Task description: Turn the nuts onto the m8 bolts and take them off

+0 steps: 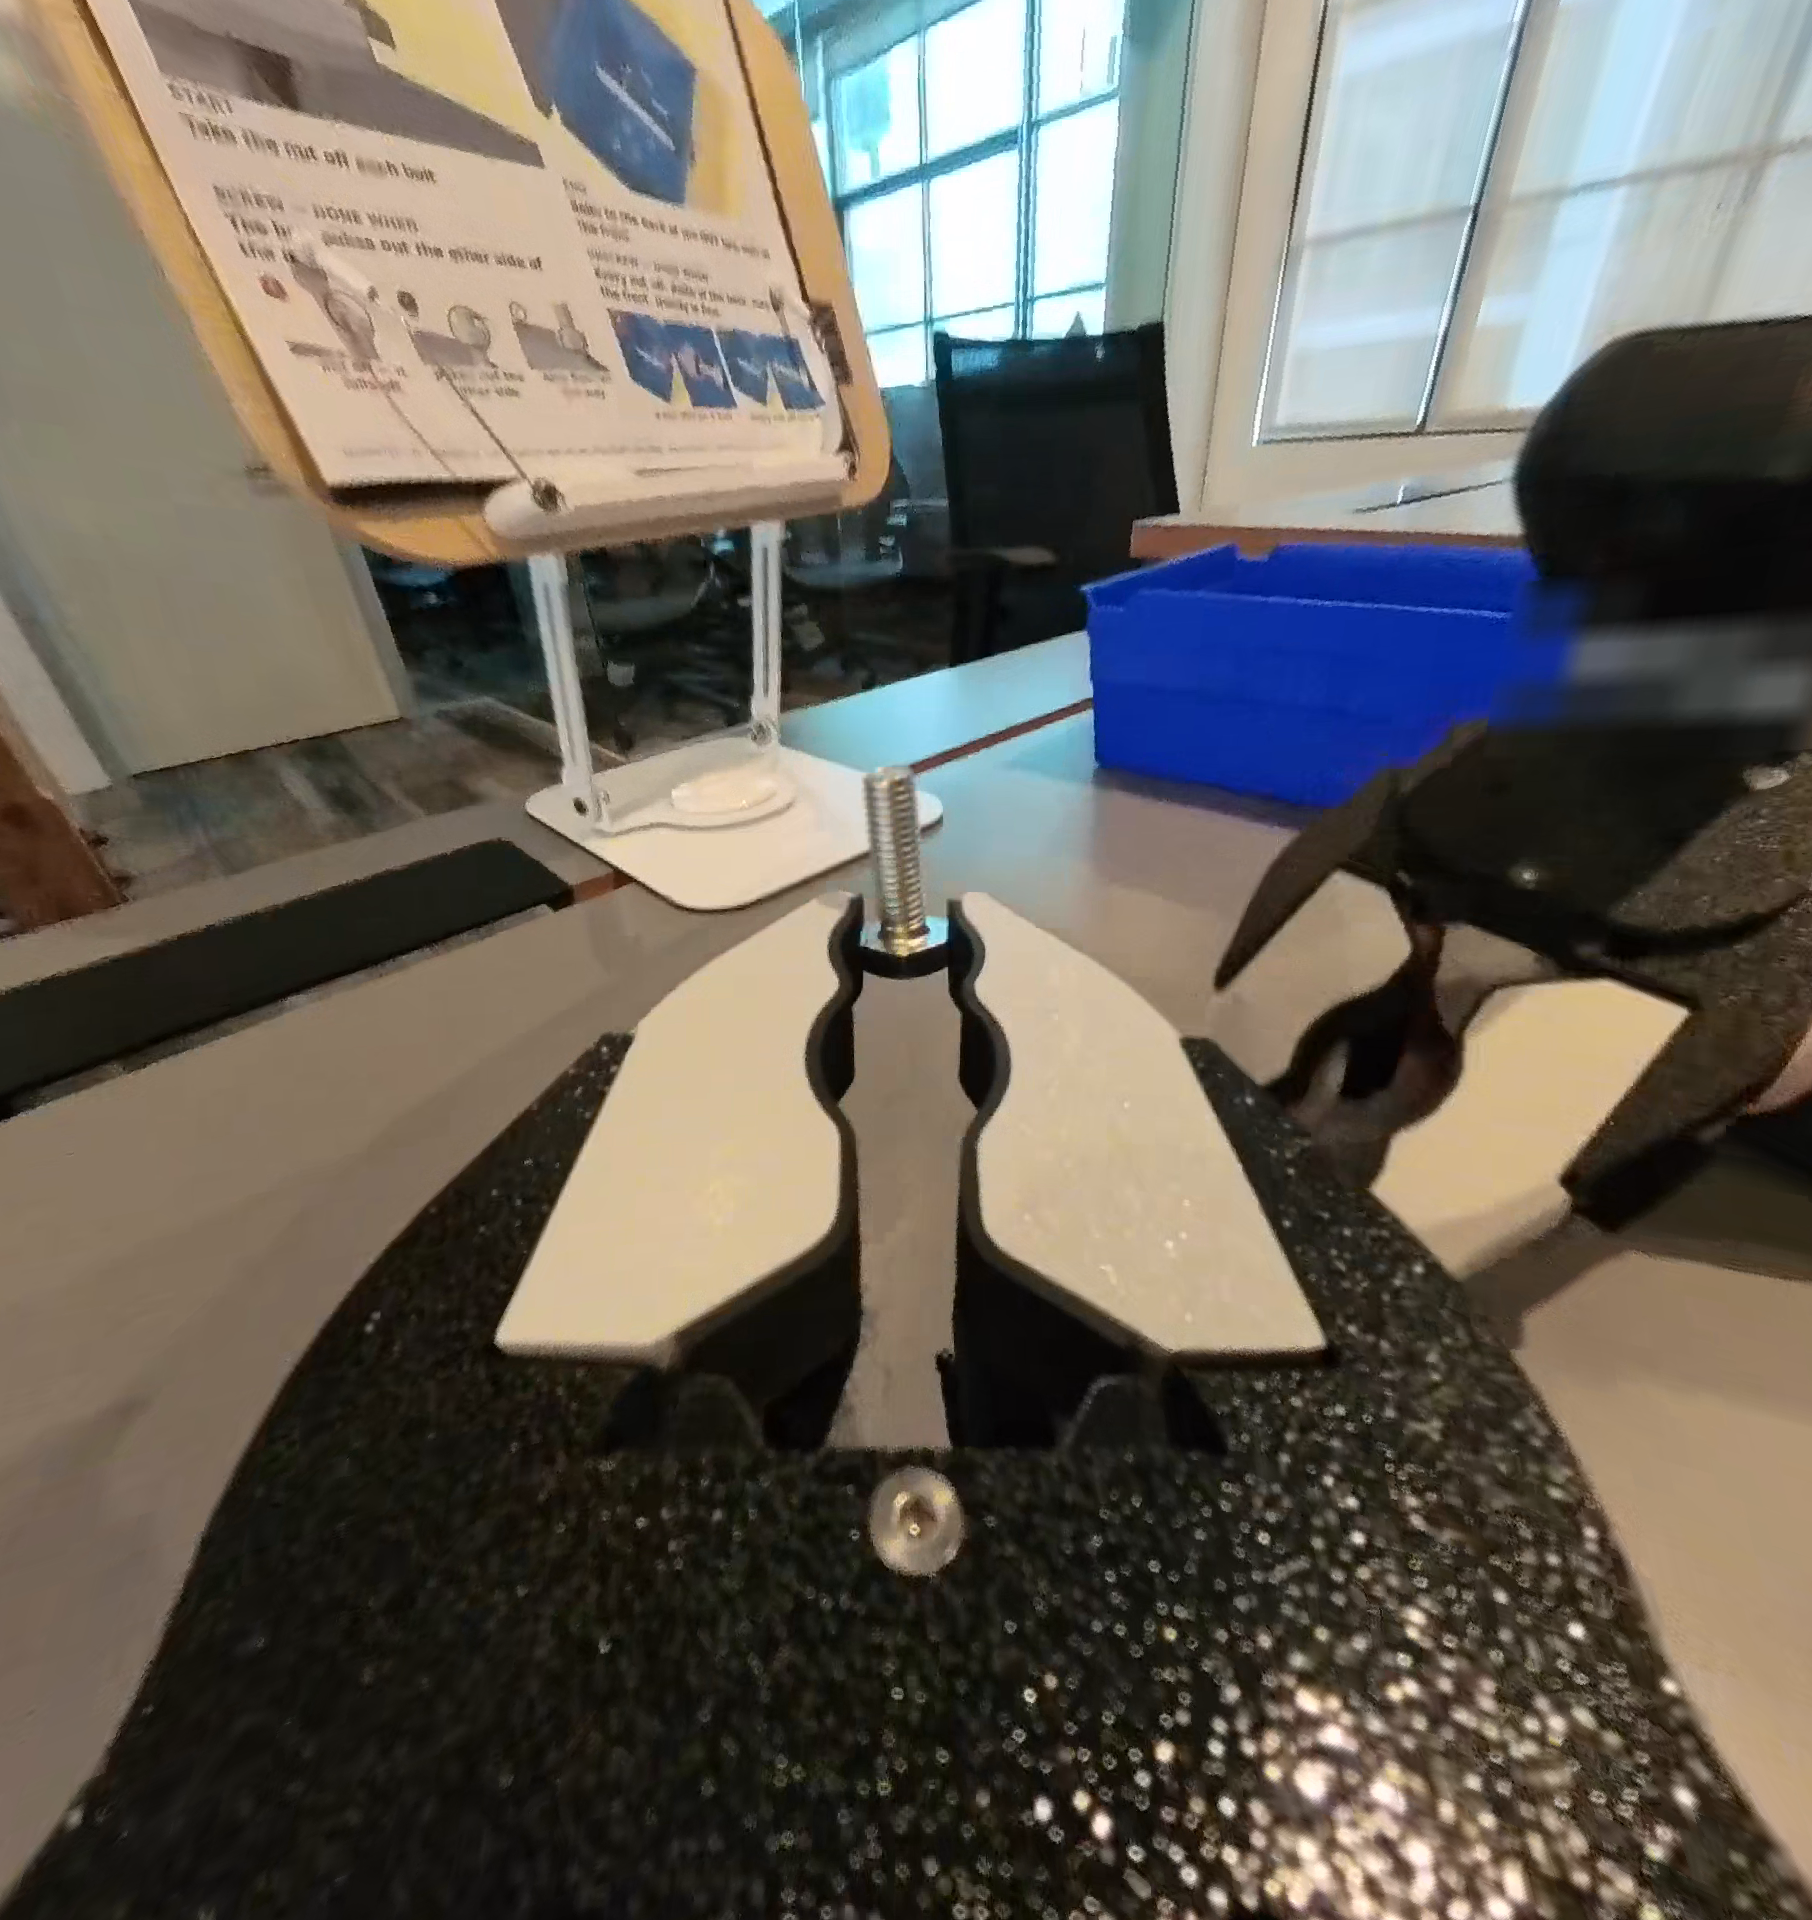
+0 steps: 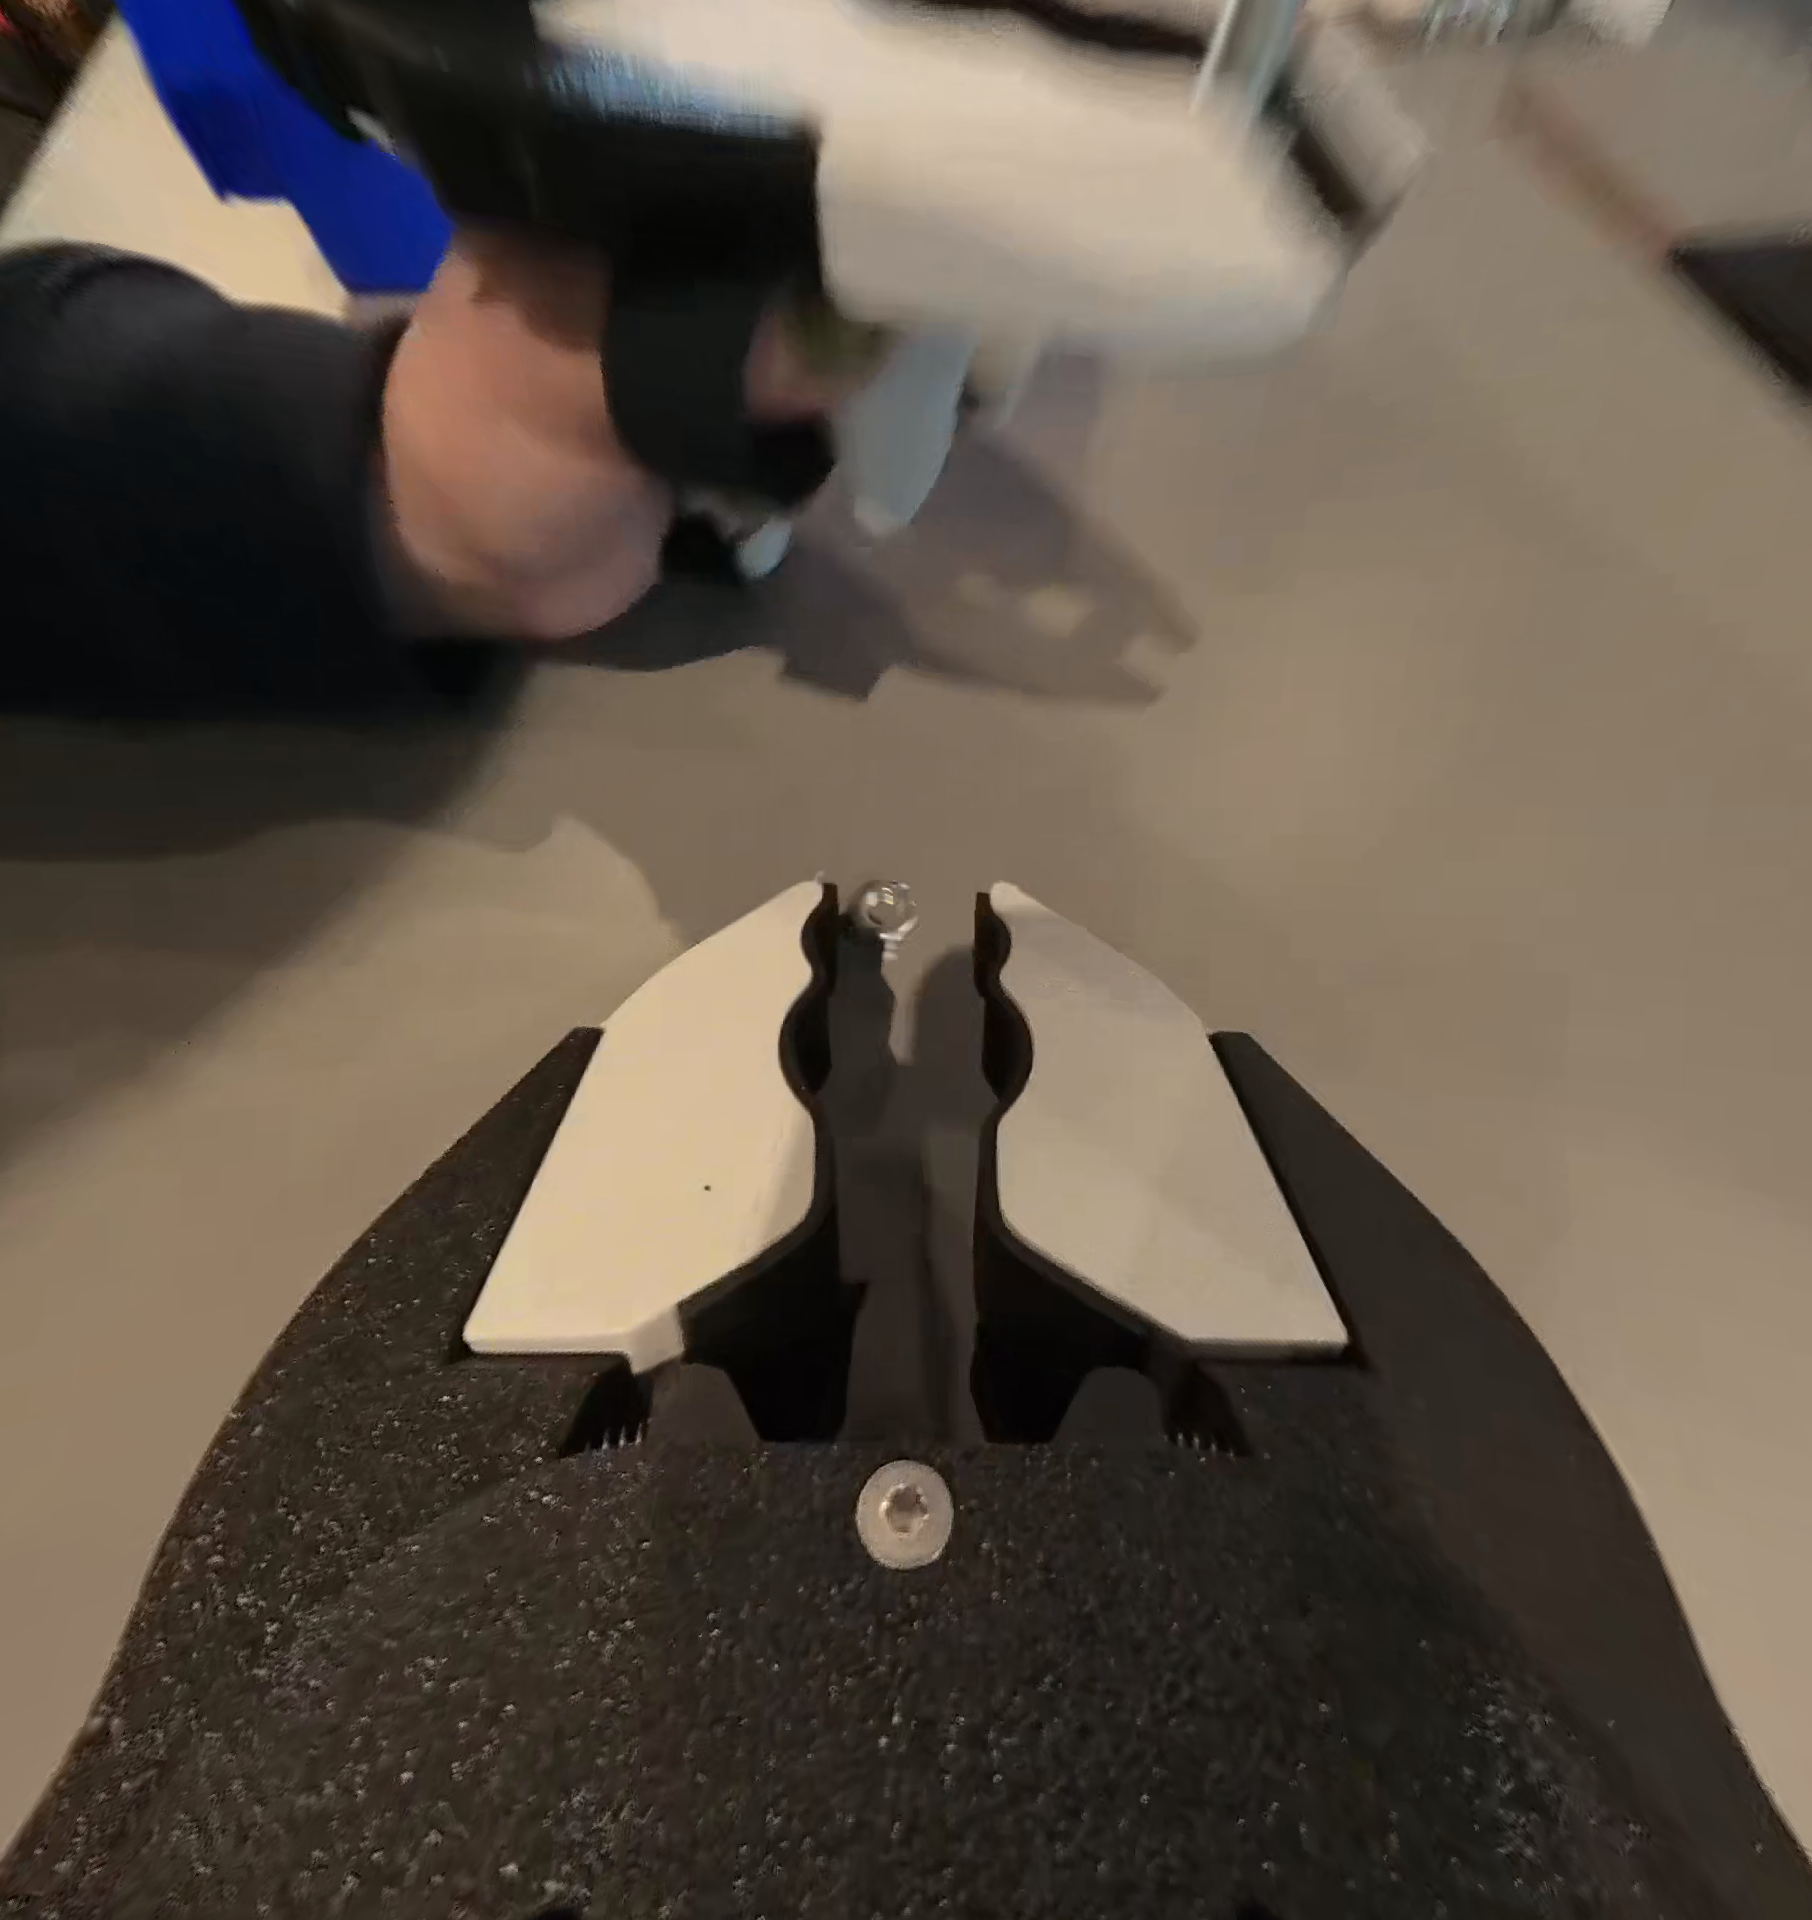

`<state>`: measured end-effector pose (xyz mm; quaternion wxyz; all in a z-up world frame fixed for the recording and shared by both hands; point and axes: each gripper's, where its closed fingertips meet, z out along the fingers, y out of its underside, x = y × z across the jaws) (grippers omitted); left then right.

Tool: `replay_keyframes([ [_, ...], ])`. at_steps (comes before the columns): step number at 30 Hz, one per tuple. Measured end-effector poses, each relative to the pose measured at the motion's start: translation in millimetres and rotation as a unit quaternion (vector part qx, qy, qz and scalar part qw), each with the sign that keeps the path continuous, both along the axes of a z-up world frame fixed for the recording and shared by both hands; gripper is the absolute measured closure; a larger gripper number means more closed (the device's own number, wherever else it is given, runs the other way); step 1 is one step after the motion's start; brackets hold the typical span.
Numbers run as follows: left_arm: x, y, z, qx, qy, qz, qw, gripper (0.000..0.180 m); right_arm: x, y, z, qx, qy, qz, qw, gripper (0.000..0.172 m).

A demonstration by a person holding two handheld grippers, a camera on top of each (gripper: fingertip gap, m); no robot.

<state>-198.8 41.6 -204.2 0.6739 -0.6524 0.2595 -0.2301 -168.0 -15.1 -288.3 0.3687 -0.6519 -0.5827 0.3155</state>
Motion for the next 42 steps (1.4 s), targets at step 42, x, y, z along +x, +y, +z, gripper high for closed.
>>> replay_keyframes([
  [42, 71.2, -66.1, -46.7, -0.027, 0.158, -0.318, 0.935, 0.166, 25.9, -16.3, 74.5, 0.015, 0.114, -0.013, 0.993, 0.157],
])
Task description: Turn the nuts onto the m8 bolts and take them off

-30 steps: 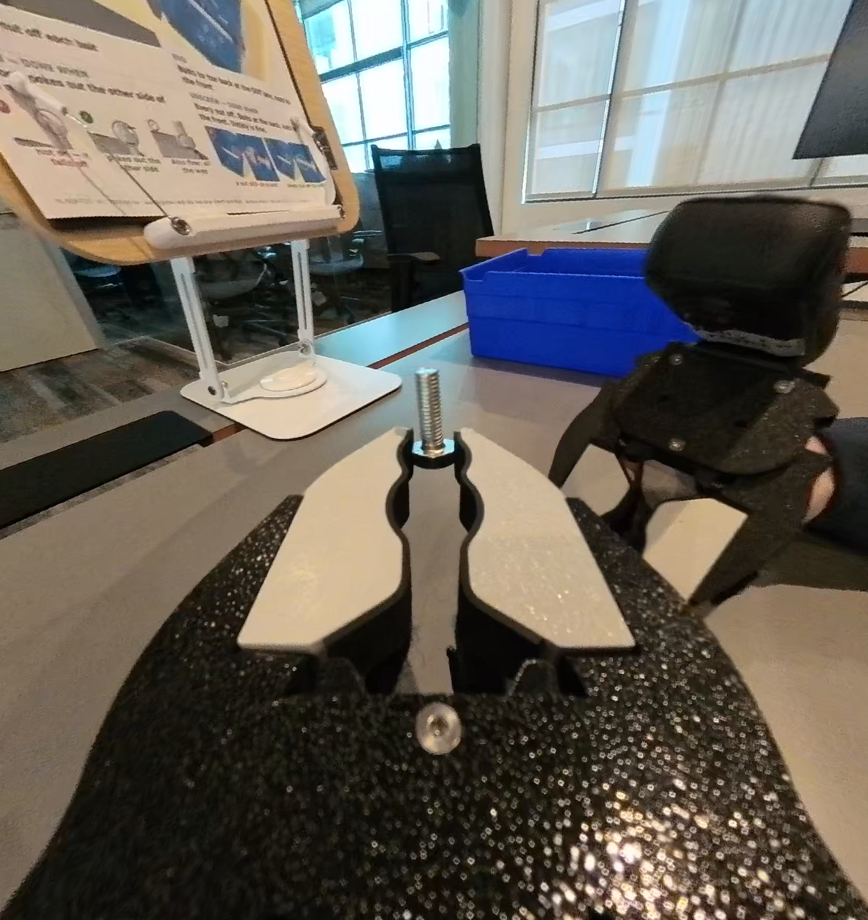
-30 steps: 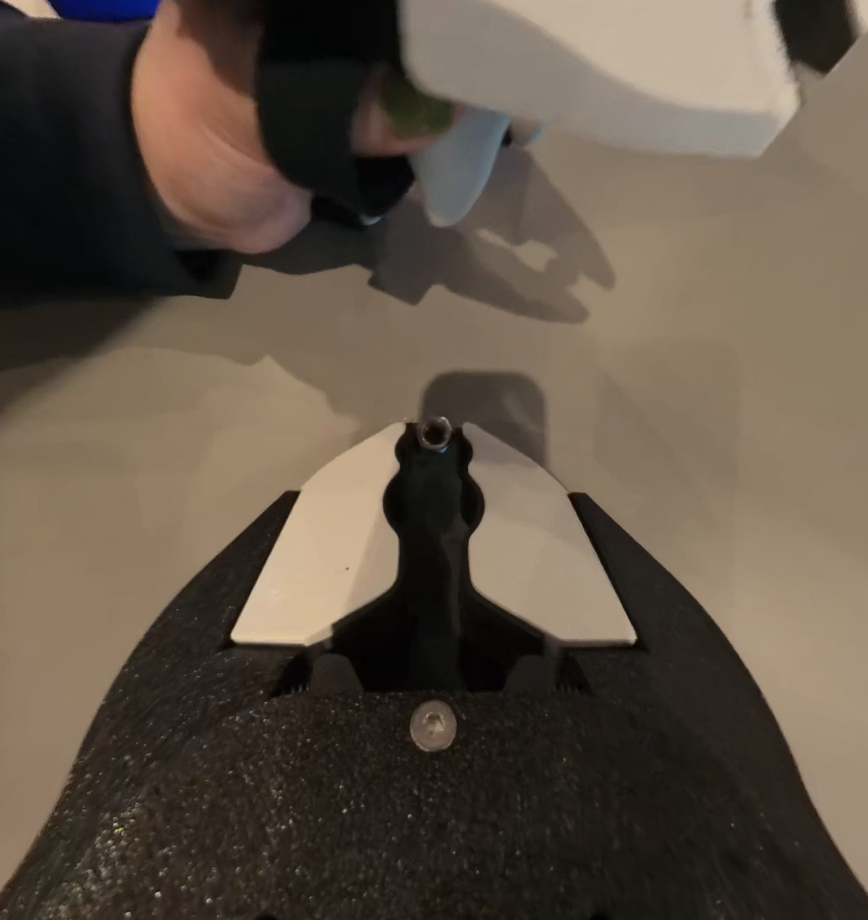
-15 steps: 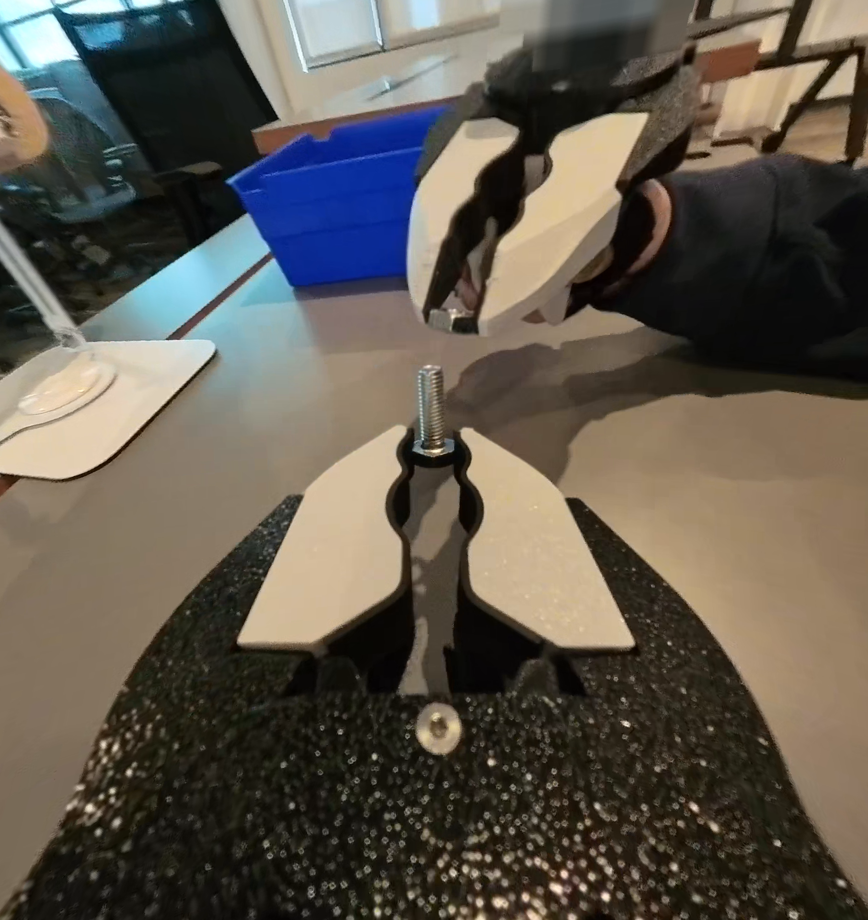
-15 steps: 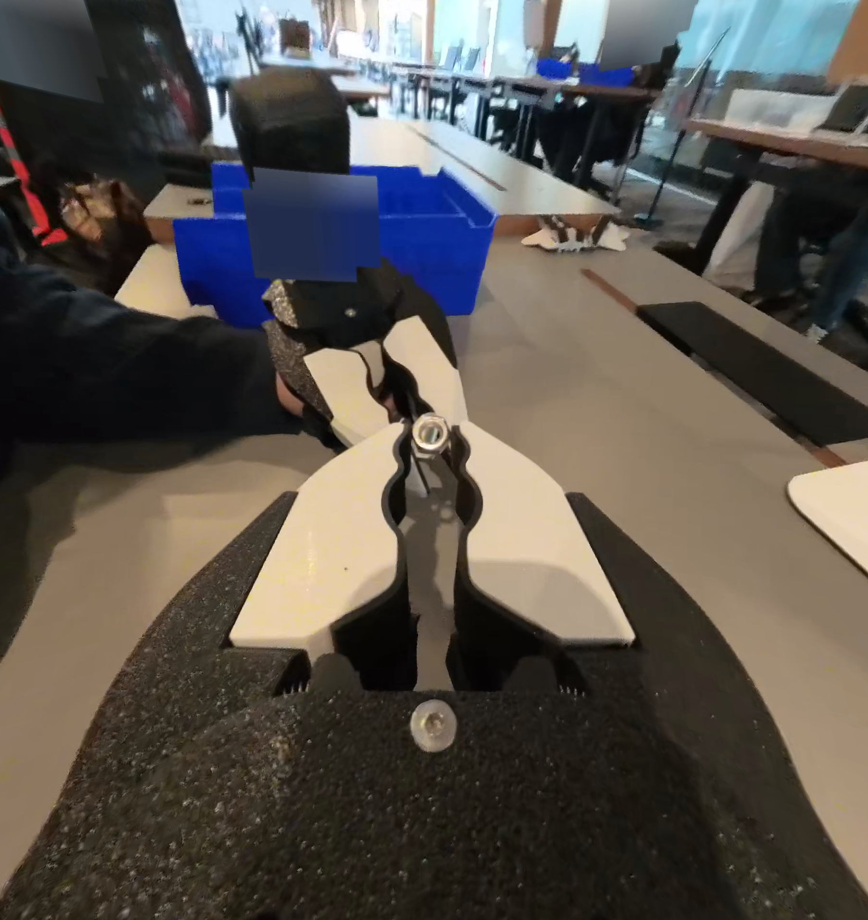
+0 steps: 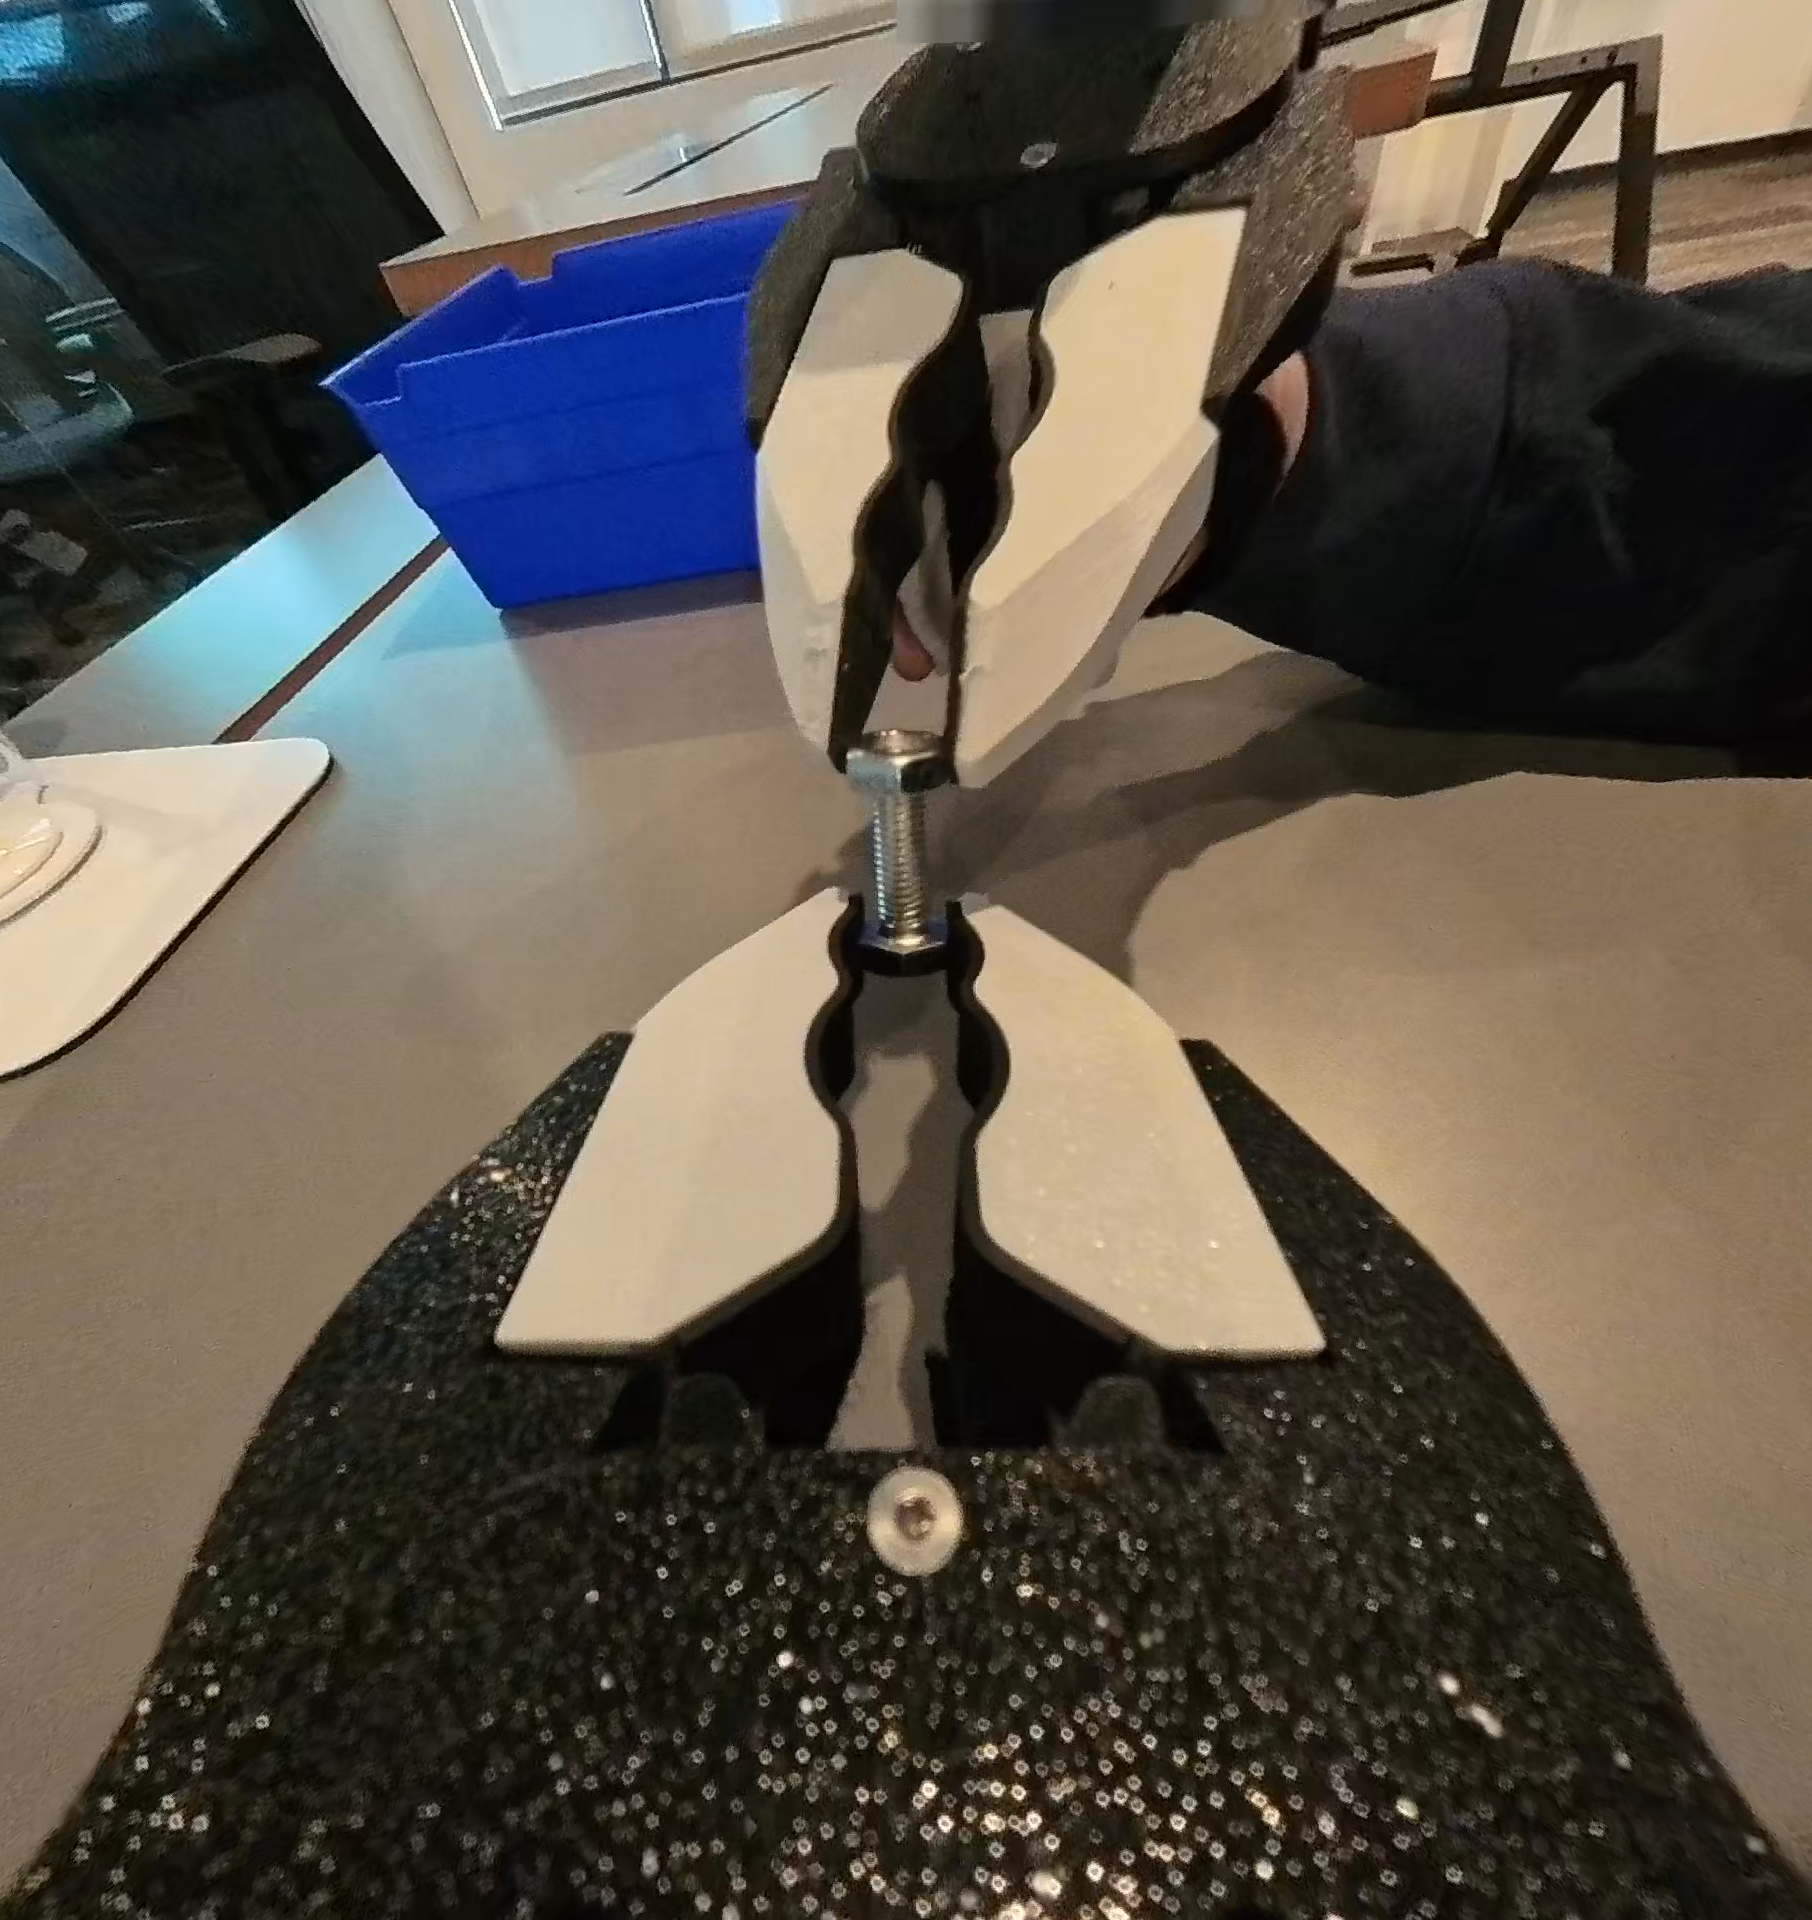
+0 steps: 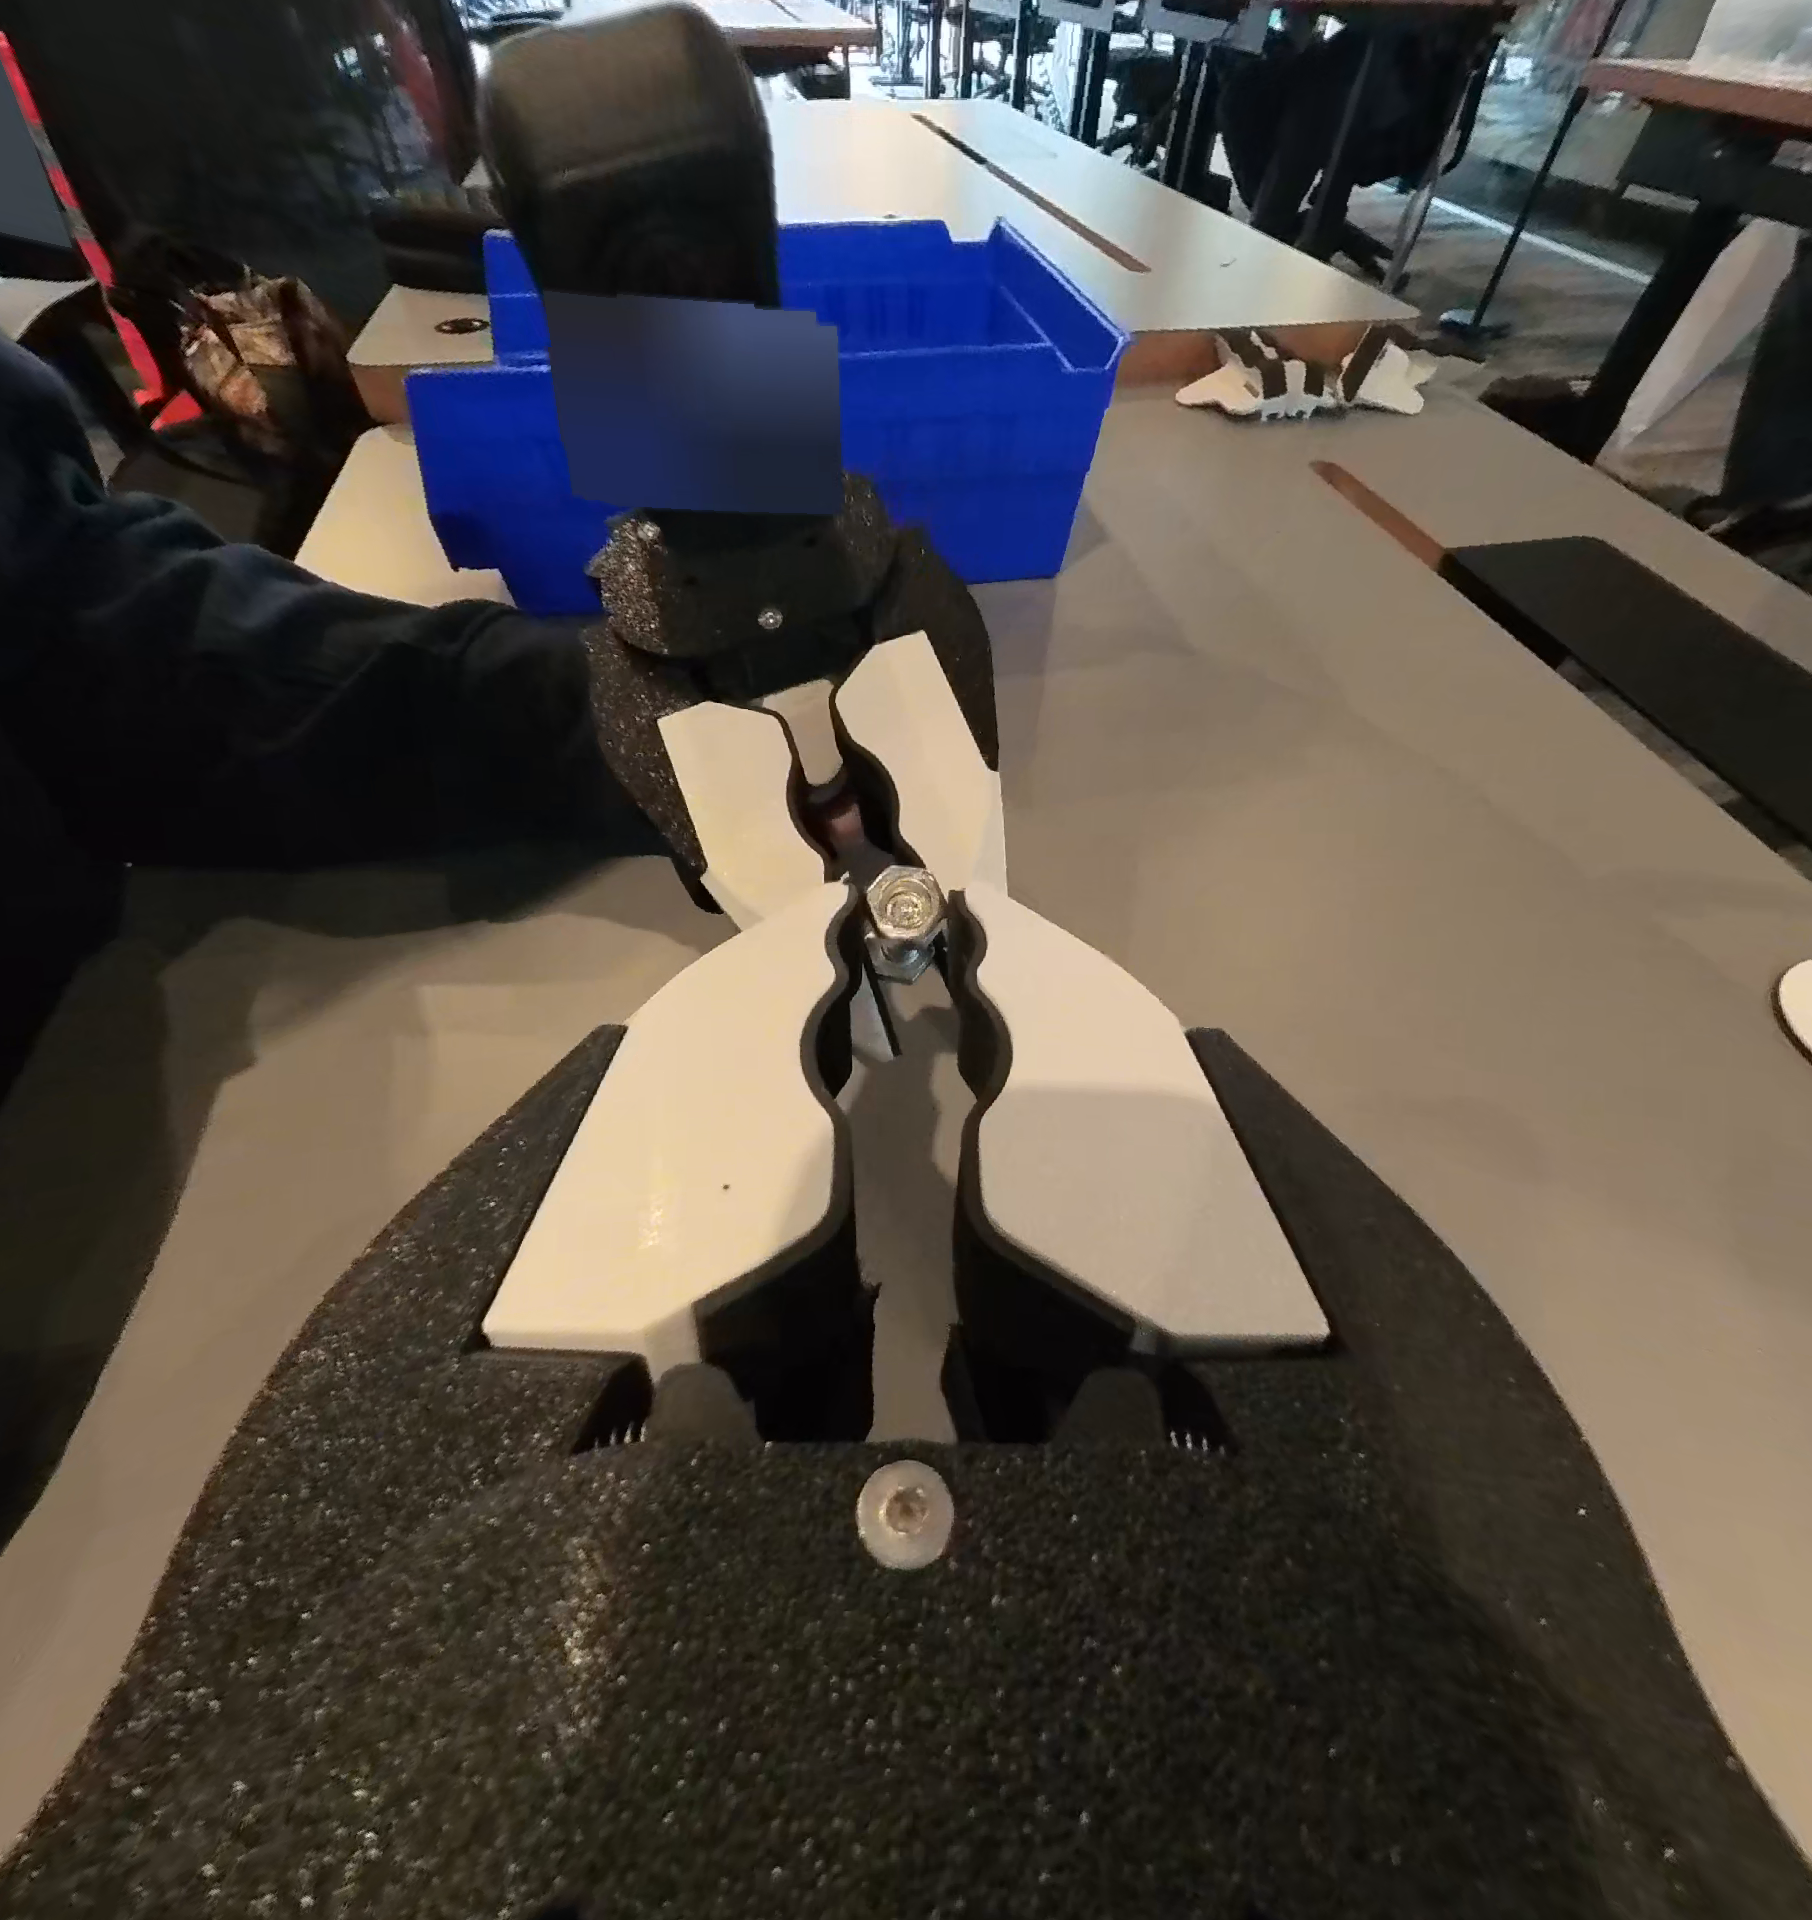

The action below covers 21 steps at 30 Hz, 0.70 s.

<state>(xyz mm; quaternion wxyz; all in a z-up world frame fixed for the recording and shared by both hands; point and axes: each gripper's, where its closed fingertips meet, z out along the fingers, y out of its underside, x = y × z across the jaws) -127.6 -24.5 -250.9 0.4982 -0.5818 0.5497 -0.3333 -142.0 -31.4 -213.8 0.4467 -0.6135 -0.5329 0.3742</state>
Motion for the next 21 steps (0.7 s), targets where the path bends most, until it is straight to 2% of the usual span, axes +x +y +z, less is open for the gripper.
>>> replay_keyframes([
  [3, 0.8, -1.2, 2.7, -0.006, -0.011, -0.003, 1.000, 0.166, -0.4, -0.7, 2.8, 0.001, 0.009, 0.001, 1.000, 0.157],
  [6, -0.2, 0.4, 6.7, -0.012, -0.026, 0.002, 1.000, 0.166, -2.6, 0.1, 14.6, -0.009, 0.058, -0.002, 0.998, 0.126],
  [8, -2.0, 1.0, 12.7, -0.023, -0.050, 0.002, 0.998, 0.166, -4.2, -4.3, 24.3, -0.024, 0.104, 0.016, 0.994, 0.121],
  [10, -4.6, 2.4, 19.5, -0.037, -0.078, 0.003, 0.996, 0.166, -5.1, -3.8, 27.2, -0.024, 0.125, 0.017, 0.992, 0.121],
  [15, -13.8, 13.0, 28.4, -0.057, -0.119, 0.033, 0.991, 0.166, 2.1, 12.8, 16.6, -0.004, 0.120, -0.022, 0.993, 0.131],
  [18, -16.9, 20.7, 27.9, -0.052, -0.118, 0.066, 0.990, 0.166, 15.4, 44.1, 9.8, -0.003, 0.165, -0.113, 0.980, 0.140],
  [21, -20.6, 28.4, 27.8, -0.034, -0.115, 0.102, 0.987, 0.166, 23.7, 62.4, 5.4, 0.009, 0.189, -0.184, 0.964, 0.140],
])
